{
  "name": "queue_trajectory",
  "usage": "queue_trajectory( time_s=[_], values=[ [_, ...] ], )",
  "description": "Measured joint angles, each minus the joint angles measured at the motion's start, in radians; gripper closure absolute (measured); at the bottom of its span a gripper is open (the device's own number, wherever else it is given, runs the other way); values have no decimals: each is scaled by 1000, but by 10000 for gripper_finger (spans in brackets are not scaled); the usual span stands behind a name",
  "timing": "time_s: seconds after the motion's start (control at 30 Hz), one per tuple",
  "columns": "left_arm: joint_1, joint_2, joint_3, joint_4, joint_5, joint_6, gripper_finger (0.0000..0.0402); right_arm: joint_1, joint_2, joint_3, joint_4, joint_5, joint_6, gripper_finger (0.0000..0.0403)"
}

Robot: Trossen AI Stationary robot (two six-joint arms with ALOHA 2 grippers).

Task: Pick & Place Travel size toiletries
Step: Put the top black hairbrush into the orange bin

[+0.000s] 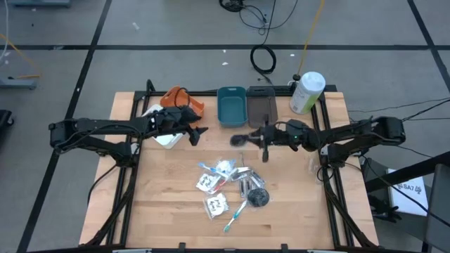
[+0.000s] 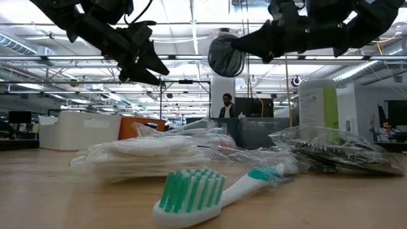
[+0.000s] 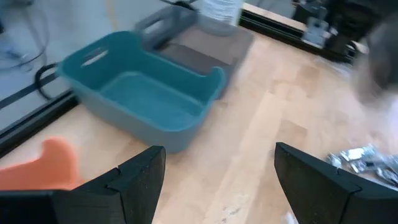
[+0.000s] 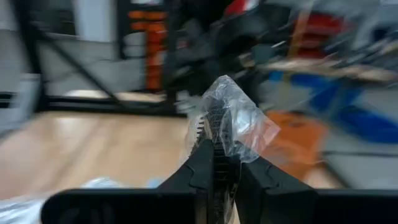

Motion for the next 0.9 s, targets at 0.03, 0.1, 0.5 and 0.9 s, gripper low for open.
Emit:
queue_trajectory(
  time_s=[0.03,0.1,0.5,0.9],
  values=[
    [-12,17,-1,27,6,20,105,4,-3,0,13,44,-28,375],
    [-39,52,-1,89,11,65,105,10,-3,1,28,112,-76,375],
    [-165,260,-1,560,16,209,105,10,-3,1,110,149,-126,380],
    [-172,412,1,893,5,211,105,10,-3,1,116,95,-94,381]
  ],
)
